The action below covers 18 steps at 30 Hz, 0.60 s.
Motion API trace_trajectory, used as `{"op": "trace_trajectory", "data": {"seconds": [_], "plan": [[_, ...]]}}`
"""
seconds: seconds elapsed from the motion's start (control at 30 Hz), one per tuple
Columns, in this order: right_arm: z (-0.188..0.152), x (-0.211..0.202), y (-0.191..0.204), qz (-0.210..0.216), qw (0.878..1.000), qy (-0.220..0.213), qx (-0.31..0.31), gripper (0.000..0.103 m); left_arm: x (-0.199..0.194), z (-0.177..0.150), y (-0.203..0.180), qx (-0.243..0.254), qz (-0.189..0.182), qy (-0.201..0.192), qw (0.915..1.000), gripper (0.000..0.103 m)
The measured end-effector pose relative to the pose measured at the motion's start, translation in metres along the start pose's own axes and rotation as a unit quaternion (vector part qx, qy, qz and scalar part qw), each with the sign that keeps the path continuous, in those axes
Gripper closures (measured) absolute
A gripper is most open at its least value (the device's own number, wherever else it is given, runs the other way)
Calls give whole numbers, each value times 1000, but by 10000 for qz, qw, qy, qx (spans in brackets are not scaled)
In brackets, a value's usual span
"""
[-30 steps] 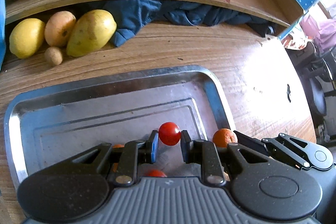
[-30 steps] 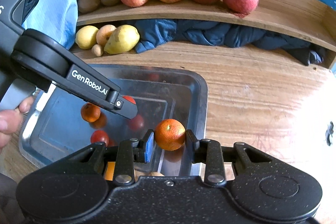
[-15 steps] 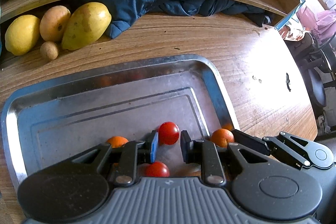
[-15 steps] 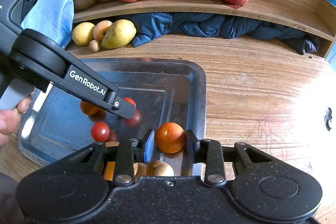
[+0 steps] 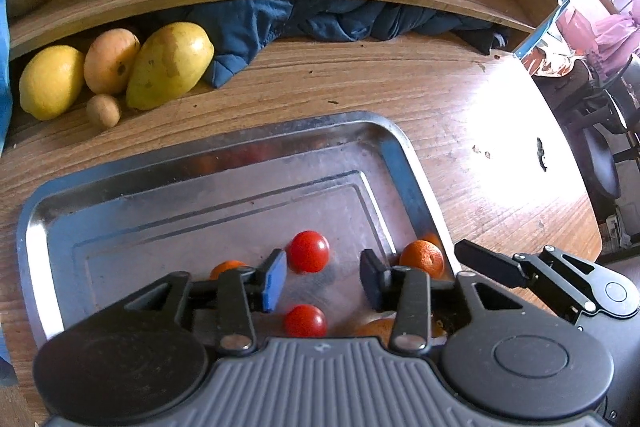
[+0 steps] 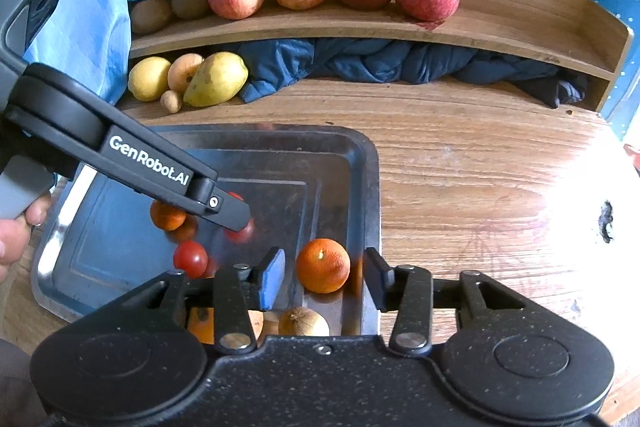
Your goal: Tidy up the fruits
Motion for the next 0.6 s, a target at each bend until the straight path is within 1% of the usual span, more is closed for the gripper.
{"op": "trace_trajectory", "data": {"seconds": [0.07,0.13,0.2,0.3,0.37,0.43,0.47,0.53,0.6], "plan": [[-2,-3,1,-56,9999,-60,62,51,-4,-1,0,27,2,-48,10000,50],[-3,-6,2,-106,9998,-125,127,44,-8,-1,1,52,3,-94,9999,46],[-3,-10,2,-151,9995,-189,190,38,-13,-3,3,78,-8,-147,9999,35],[-6,-17,6,-230,9989,-286,307,30,-21,-7,6,110,-74,-248,9996,23],[-9,-22,9,-267,9983,-342,380,25,-25,-11,8,137,-91,-302,9994,19],[-14,-27,13,-301,9978,-395,451,18,-29,-15,11,141,-114,-333,9993,16],[-16,-29,15,-317,9975,-413,477,17,-30,-18,13,130,-135,-343,9992,14],[-21,-33,19,-346,9972,-435,497,10,-32,-22,18,87,-199,-358,9991,9],[-25,-39,23,-357,9971,-471,482,7,-34,-26,21,83,-264,-395,9988,5]]}}
Point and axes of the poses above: each gripper's, at about its wrist camera, not at the fingertips, and x roughly the way its jaws point, y to its left, z to its top, the point moved 4 cm from there along x, roughly the way its jaws point, and after that the axes turned 14 degrees about y, right-handed, at the moved point
